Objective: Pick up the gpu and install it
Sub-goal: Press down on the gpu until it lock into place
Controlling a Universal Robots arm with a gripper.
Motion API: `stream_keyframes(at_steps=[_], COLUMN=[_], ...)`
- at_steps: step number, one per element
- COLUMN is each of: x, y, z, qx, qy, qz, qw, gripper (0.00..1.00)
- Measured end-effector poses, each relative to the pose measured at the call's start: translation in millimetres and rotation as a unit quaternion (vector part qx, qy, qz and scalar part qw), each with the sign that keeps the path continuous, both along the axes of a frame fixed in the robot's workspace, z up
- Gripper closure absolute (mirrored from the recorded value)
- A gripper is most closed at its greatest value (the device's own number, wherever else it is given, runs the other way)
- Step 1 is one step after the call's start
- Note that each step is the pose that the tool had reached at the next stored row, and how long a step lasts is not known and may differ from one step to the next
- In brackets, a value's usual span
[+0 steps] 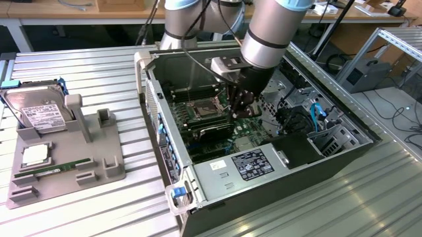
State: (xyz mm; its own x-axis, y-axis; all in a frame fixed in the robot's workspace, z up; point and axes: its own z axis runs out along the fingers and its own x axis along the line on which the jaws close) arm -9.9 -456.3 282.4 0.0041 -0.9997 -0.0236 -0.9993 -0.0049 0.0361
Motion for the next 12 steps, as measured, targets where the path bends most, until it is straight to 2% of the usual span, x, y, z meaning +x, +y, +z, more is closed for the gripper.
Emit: stream_keyframes(at_steps=[3, 6, 9, 12], x=[24.4, 35.7, 40.6, 42.0], y=[0.0, 0.0, 0.0, 0.0], z=[1.1, 8.3, 21.3, 47.6], qx=[0.0002, 0.0006, 0.0006, 0.0012], qy=[0.0012, 0.0012, 0.0012, 0.0012], qz=[0.000, 0.000, 0.000, 0.000], qw=[1.0000, 1.0000, 1.0000, 1.0000], gripper=[0.89, 0.89, 0.89, 0.89])
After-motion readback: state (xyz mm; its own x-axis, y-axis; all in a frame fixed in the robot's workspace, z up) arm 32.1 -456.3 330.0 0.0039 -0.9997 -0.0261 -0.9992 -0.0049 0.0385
